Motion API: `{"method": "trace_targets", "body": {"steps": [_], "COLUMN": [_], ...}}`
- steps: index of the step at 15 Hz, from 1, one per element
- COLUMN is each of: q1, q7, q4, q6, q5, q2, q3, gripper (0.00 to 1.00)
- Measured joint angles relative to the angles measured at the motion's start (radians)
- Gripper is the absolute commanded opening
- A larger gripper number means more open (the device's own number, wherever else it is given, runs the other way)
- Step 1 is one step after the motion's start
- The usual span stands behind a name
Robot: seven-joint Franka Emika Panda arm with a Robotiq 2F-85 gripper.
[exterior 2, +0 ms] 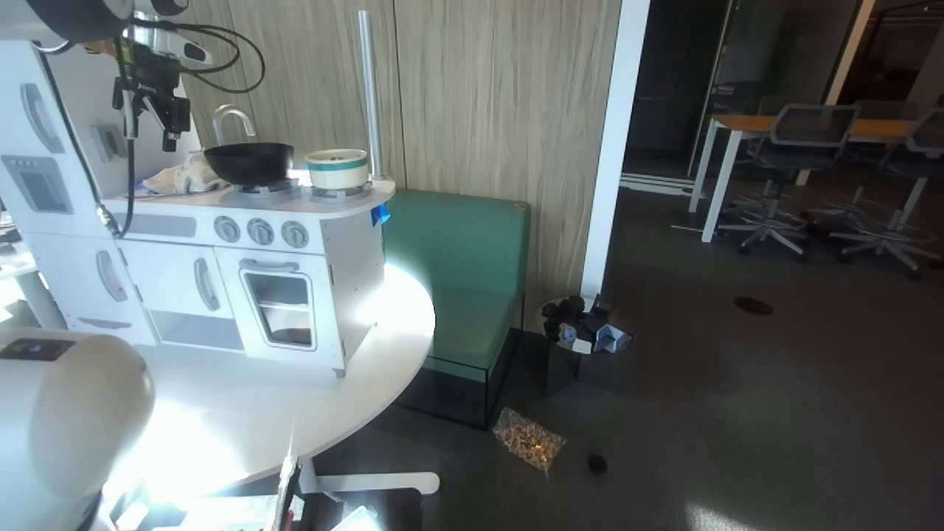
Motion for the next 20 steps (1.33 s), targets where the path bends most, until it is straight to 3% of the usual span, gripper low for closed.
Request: {"method": "trace_targets", "body": {"steps": [5, 14, 20], "q1": [0.019, 0.030, 0.142], "q7": [0.034, 0.055, 0.391], "q4": [-0.083, -0.097, -0.187], "q6": [0.037, 0.037, 0.235], "q5": [0.117, 0.125, 0.067], "q2": [-0.006, 0.003, -0.033], "q3": [0.009, -0.001, -0.004], "gripper": [1.00, 1.00, 1.00]}}
